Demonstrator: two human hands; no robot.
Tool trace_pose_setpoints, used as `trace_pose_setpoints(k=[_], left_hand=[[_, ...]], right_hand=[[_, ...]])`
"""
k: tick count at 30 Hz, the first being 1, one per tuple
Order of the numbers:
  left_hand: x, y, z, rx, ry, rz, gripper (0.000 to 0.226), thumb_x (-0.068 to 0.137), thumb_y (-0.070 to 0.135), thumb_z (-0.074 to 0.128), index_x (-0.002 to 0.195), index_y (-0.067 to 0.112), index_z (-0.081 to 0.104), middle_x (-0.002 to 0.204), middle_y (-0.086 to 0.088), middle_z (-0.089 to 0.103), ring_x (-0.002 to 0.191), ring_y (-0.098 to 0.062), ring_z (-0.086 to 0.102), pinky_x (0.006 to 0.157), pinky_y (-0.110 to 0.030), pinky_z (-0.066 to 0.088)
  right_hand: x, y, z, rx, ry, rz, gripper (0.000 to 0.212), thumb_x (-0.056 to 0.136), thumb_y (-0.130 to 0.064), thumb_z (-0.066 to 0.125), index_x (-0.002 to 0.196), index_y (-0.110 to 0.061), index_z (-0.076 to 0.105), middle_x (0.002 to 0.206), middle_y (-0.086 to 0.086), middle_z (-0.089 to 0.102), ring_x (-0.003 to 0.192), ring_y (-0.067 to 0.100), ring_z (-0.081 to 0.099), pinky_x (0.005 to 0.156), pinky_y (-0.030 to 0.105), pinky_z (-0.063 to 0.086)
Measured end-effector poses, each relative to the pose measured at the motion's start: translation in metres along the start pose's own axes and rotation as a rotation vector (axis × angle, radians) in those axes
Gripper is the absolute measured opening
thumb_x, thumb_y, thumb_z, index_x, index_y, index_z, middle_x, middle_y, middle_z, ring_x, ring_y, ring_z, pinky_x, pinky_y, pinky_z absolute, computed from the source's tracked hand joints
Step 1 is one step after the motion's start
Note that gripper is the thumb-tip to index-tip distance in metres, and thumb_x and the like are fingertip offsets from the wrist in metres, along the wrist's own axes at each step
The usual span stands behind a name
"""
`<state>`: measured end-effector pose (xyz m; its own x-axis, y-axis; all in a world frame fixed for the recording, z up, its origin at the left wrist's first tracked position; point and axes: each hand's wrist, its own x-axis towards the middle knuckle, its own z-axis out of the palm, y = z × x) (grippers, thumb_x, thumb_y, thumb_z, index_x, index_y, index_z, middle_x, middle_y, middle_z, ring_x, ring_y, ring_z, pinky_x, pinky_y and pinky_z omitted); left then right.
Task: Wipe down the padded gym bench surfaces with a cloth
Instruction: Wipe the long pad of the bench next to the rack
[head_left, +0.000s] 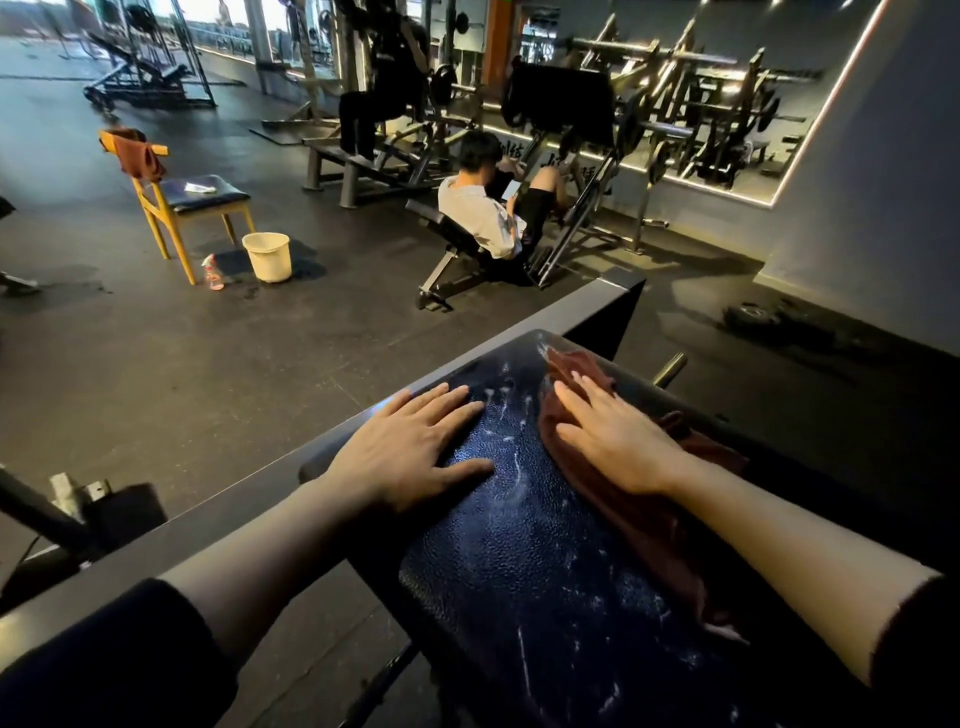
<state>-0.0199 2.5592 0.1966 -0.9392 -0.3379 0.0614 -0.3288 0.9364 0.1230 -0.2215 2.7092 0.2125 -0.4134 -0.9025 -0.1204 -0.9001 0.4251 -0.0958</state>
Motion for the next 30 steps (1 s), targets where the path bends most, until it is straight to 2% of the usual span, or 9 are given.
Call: trace_pose_setpoints(k=[3,8,11,15,23,27,30], left_hand=[[0.001,0.001,0.002,0.034,0.002,0.01,0.105,0.061,0.087,-0.017,0.151,0.037,0.0,0.159,0.013,-0.005,0.144,-0.004,-0.01,0.117,-0.029,-0.007],[0.002,0.001,0.003,0.029,-0.013,0.01,0.105,0.059,0.087,-0.019,0.15,0.037,-0.006,0.158,0.013,-0.011,0.143,-0.003,-0.014,0.115,-0.029,-0.011],[0.001,0.0,0.002,0.033,-0.024,0.024,0.101,0.062,0.085,-0.016,0.15,0.036,-0.008,0.157,0.012,-0.013,0.143,-0.004,-0.016,0.117,-0.031,-0.011],[0.002,-0.001,0.002,0.027,-0.024,0.034,0.093,0.066,0.083,-0.012,0.147,0.037,-0.013,0.154,0.012,-0.019,0.142,-0.004,-0.02,0.119,-0.034,-0.01],[0.006,-0.003,0.001,0.039,-0.034,0.033,0.101,0.061,0.085,-0.013,0.149,0.036,-0.009,0.157,0.012,-0.014,0.143,-0.002,-0.015,0.118,-0.03,-0.01],[0.005,-0.004,0.001,0.035,-0.029,0.039,0.105,0.058,0.087,-0.019,0.149,0.036,-0.009,0.157,0.011,-0.014,0.143,-0.002,-0.016,0.118,-0.03,-0.01],[0.004,-0.003,0.0,0.029,-0.041,0.04,0.098,0.061,0.085,-0.014,0.147,0.036,-0.014,0.156,0.011,-0.017,0.142,-0.003,-0.018,0.119,-0.033,-0.008]], right_hand=[[0.018,0.009,-0.005,-0.005,-0.02,0.039,0.06,0.102,-0.041,0.026,0.153,-0.019,0.005,0.161,0.007,0.0,0.148,0.014,-0.003,0.12,0.033,0.002],[0.085,0.003,-0.011,-0.024,0.005,0.171,0.063,0.102,-0.045,0.021,0.153,-0.013,0.004,0.16,0.014,0.0,0.148,0.023,0.0,0.119,0.039,0.005],[0.072,-0.009,-0.009,-0.022,0.01,0.114,0.063,0.102,-0.045,0.022,0.153,-0.013,0.004,0.16,0.014,-0.001,0.148,0.022,-0.001,0.119,0.038,0.004],[0.032,-0.013,0.001,0.01,0.001,0.019,0.062,0.102,-0.045,0.025,0.153,-0.02,0.002,0.16,0.006,-0.003,0.147,0.015,-0.004,0.118,0.032,0.0],[0.112,-0.008,-0.01,-0.016,0.011,0.123,0.062,0.101,-0.046,0.023,0.153,-0.016,0.007,0.16,0.013,0.004,0.148,0.022,0.003,0.119,0.038,0.006],[0.075,-0.02,-0.002,-0.02,0.034,-0.006,0.057,0.101,-0.043,0.026,0.151,-0.018,0.016,0.16,0.013,0.007,0.148,0.023,0.005,0.119,0.041,0.01],[0.041,-0.018,0.005,0.015,0.046,-0.09,0.059,0.1,-0.045,0.028,0.152,-0.022,0.013,0.161,0.005,0.005,0.148,0.016,0.002,0.12,0.039,0.01]])
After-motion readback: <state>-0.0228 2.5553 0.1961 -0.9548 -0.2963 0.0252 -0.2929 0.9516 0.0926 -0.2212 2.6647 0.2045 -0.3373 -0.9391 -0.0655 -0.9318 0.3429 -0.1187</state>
